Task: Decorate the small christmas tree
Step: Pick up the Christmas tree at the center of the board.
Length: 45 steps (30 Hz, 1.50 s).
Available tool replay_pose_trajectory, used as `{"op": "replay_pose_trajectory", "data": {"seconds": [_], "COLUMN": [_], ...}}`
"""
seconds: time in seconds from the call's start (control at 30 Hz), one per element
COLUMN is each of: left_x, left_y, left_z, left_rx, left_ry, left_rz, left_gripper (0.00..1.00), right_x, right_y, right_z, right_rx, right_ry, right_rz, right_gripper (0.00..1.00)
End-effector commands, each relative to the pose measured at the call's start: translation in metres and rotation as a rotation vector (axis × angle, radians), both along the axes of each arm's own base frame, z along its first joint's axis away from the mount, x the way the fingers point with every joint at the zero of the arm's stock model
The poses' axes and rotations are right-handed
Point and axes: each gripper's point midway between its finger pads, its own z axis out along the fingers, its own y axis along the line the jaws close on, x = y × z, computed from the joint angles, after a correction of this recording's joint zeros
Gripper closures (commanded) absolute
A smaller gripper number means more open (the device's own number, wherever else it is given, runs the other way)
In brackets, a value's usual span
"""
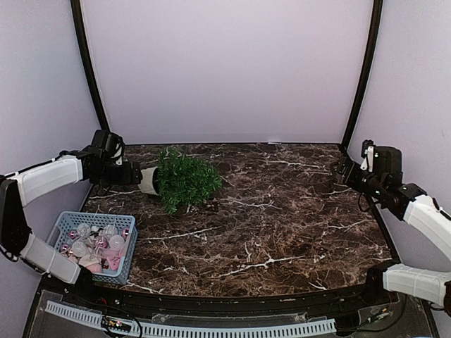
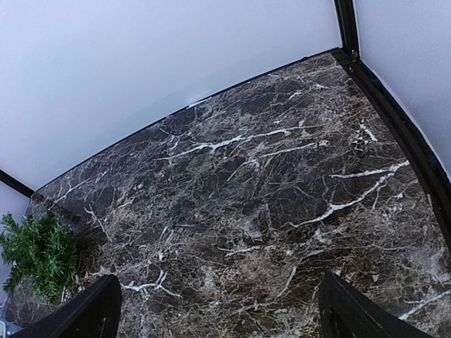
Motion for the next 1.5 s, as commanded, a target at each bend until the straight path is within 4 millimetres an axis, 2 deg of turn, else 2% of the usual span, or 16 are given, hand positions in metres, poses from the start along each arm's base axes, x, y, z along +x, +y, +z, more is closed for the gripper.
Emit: {"op": "replay_pose_trajectory", "data": {"seconds": [0.0, 0.2, 0.33, 0.5, 0.77, 0.83, 1.0, 1.1, 1.2, 1.27, 1.43, 1.47], "left_x": [0.037, 0.074, 0.088, 0.095, 0.092, 0.092, 0.091, 0.088, 0.081, 0.076, 0.058, 0.049], "left_y": [-0.026, -0.04, -0.045, -0.042, -0.033, -0.033, -0.037, -0.041, -0.046, -0.051, -0.072, -0.077], "left_z": [0.014, -0.004, -0.019, -0.033, -0.052, -0.052, -0.049, -0.042, -0.037, -0.031, -0.012, -0.01], "left_rx": [-0.069, -0.085, -0.107, -0.121, -0.11, -0.12, -0.15, -0.181, -0.224, -0.265, -0.431, -0.469], "left_ry": [-0.033, 0.013, 0.059, 0.087, 0.139, 0.134, 0.129, 0.118, 0.106, 0.097, 0.072, 0.077], "left_rz": [-0.069, -0.115, -0.128, -0.106, -0.066, -0.069, -0.074, -0.083, -0.091, -0.097, -0.12, -0.137], "left_gripper": [0.01, 0.01, 0.01, 0.01, 0.01, 0.06, 0.27, 0.34, 0.39, 0.4, 0.43, 0.43], "right_x": [0.014, 0.018, 0.017, 0.018, 0.025, 0.026, 0.025, 0.025, 0.024, 0.022, 0.016, 0.015], "right_y": [0.008, 0.007, 0.006, 0.004, 0.008, 0.009, 0.009, 0.012, 0.025, 0.042, 0.099, 0.113], "right_z": [0.017, 0.017, 0.019, 0.019, 0.022, 0.022, 0.022, 0.025, 0.031, 0.038, 0.05, 0.051], "right_rx": [0.01, -0.002, -0.011, -0.036, -0.007, 0.001, 0.012, 0.019, 0.036, 0.042, 0.019, 0.018], "right_ry": [-0.034, -0.036, -0.036, -0.023, -0.029, -0.029, -0.028, -0.032, -0.048, -0.072, -0.07, -0.064], "right_rz": [0.033, 0.027, 0.029, 0.027, 0.03, 0.028, 0.026, 0.039, 0.119, 0.206, 0.401, 0.44], "right_gripper": [0.01, 0.01, 0.02, 0.01, 0.01, 0.01, 0.01, 0.01, 0.01, 0.01, 0.02, 0.03]}}
